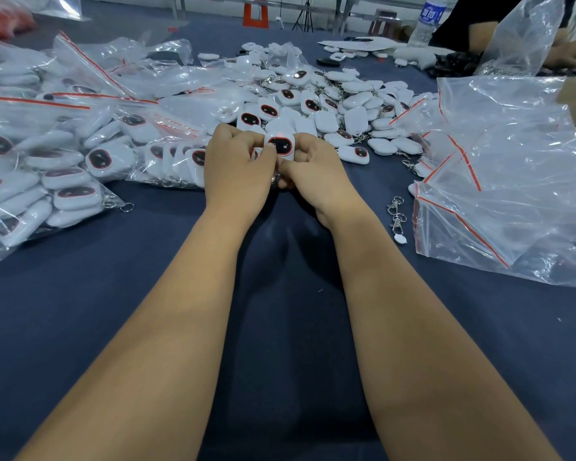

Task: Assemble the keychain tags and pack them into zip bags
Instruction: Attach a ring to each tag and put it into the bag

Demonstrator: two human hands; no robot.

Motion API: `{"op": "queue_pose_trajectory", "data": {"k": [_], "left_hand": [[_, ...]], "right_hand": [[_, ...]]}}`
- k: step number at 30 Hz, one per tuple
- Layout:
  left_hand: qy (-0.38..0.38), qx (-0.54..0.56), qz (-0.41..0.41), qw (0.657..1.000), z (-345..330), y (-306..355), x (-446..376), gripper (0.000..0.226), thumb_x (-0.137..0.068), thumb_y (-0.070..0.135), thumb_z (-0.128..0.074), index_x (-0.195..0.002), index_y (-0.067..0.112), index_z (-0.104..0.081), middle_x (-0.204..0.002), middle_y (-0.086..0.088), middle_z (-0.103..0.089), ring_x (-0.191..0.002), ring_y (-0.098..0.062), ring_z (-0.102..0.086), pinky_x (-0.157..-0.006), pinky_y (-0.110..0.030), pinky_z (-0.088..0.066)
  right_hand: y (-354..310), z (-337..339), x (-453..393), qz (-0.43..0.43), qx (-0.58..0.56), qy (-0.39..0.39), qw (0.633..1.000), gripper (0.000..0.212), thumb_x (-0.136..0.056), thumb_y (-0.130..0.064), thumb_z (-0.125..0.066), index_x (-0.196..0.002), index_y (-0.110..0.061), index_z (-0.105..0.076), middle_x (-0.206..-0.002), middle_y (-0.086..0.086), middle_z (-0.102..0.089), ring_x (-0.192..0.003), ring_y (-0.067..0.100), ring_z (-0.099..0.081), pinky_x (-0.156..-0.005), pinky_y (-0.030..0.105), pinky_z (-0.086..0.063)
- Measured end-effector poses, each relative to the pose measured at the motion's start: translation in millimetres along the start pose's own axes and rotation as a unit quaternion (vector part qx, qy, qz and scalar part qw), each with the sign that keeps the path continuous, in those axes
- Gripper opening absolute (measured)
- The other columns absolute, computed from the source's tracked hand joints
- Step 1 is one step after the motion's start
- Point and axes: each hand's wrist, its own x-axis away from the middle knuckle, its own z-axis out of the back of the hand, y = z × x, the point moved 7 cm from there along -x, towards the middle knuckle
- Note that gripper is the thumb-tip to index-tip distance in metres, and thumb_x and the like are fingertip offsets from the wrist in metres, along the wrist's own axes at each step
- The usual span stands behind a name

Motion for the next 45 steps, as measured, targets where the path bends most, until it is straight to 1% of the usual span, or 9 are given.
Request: {"op": "queue_pose_trajectory", "data": {"k": [2,5,9,15,28,34,38,42,45], "left_hand": [[0.004,-0.016,-0.007,1.0,0.1,0.2,-0.2,0.02,-0.095,0.025,-0.057,-0.102,0.012,-0.07,-0.106,0.003,-0.042,-0.105,-0.019,-0.053,-0.09,-0.024,-0.04],[0.006,-0.018,-0.012,1.0,0.3,0.4,0.3,0.02,-0.095,0.025,-0.057,-0.103,0.012,-0.07,-0.106,0.002,-0.043,-0.104,-0.017,-0.052,-0.091,-0.025,-0.04],[0.007,-0.028,-0.019,0.999,0.7,0.6,-0.5,0.022,-0.096,0.026,-0.056,-0.105,0.012,-0.069,-0.107,0.002,-0.043,-0.102,-0.015,-0.051,-0.088,-0.022,-0.038],[0.009,-0.034,-0.022,0.999,0.6,-0.1,-0.2,0.021,-0.096,0.026,-0.056,-0.104,0.012,-0.069,-0.106,0.002,-0.042,-0.101,-0.014,-0.05,-0.085,-0.022,-0.037],[0.006,-0.051,-0.02,0.998,0.0,0.0,-1.0,0.022,-0.096,0.025,-0.054,-0.104,0.01,-0.069,-0.106,0.002,-0.041,-0.107,-0.019,-0.052,-0.091,-0.028,-0.041],[0.004,-0.065,-0.022,0.998,-1.1,-0.6,-1.5,0.022,-0.096,0.024,-0.054,-0.103,0.009,-0.068,-0.106,0.002,-0.041,-0.107,-0.02,-0.051,-0.087,-0.023,-0.036],[0.002,-0.066,-0.02,0.998,-1.5,-1.0,-1.5,0.021,-0.096,0.025,-0.053,-0.1,0.01,-0.067,-0.105,0.001,-0.042,-0.106,-0.02,-0.051,-0.086,-0.024,-0.035],[-0.004,-0.053,-0.011,0.999,-1.8,-1.2,-0.9,0.015,-0.094,0.024,-0.054,-0.093,0.011,-0.063,-0.105,0.002,-0.043,-0.105,-0.021,-0.051,-0.086,-0.026,-0.037],[-0.005,-0.054,-0.004,0.998,-2.0,-1.8,-0.4,0.011,-0.092,0.023,-0.054,-0.087,0.014,-0.058,-0.102,0.002,-0.043,-0.102,-0.02,-0.051,-0.082,-0.026,-0.035]], "right_hand": [[-1.7,-0.8,0.8,0.0,-0.008,0.001,1.0,0.024,-0.087,0.008,-0.056,-0.086,-0.015,-0.06,-0.07,0.0,-0.065,-0.055,0.006,-0.057,-0.053,0.019,-0.046],[-2.9,-0.5,0.2,-0.012,0.011,0.002,1.0,0.017,-0.088,0.001,-0.055,-0.085,-0.014,-0.059,-0.072,0.007,-0.061,-0.055,0.013,-0.054,-0.05,0.019,-0.043],[-2.4,1.4,-0.9,-0.03,-0.001,0.009,1.0,0.022,-0.092,-0.004,-0.048,-0.076,-0.017,-0.056,-0.069,0.004,-0.059,-0.049,0.013,-0.052,-0.053,0.023,-0.04],[-1.6,1.1,-0.4,-0.023,0.016,0.012,1.0,0.012,-0.094,-0.008,-0.047,-0.088,-0.011,-0.057,-0.073,0.006,-0.059,-0.05,0.012,-0.052,-0.053,0.022,-0.04],[-5.5,1.2,3.1,-0.011,0.027,0.026,0.999,0.023,-0.095,-0.008,-0.049,-0.077,-0.017,-0.059,-0.078,0.006,-0.062,-0.055,0.012,-0.055,-0.048,0.015,-0.042],[-6.8,1.1,3.4,-0.009,0.052,0.033,0.998,0.015,-0.096,-0.01,-0.049,-0.084,-0.01,-0.059,-0.082,0.009,-0.062,-0.057,0.016,-0.055,-0.05,0.017,-0.042],[-8.7,0.1,4.6,-0.009,0.054,0.031,0.998,0.02,-0.096,-0.011,-0.049,-0.077,-0.014,-0.057,-0.079,0.006,-0.061,-0.059,0.019,-0.055,-0.052,0.019,-0.042],[-11.2,-0.2,6.9,-0.012,0.014,0.034,0.999,0.032,-0.093,-0.004,-0.049,-0.063,-0.017,-0.045,-0.067,0.005,-0.053,-0.053,0.017,-0.048,-0.044,0.016,-0.038],[-11.6,-0.7,7.6,-0.015,0.012,0.034,0.999,0.031,-0.091,-0.002,-0.048,-0.064,-0.016,-0.041,-0.067,0.008,-0.049,-0.053,0.016,-0.046,-0.043,0.016,-0.038]]}}
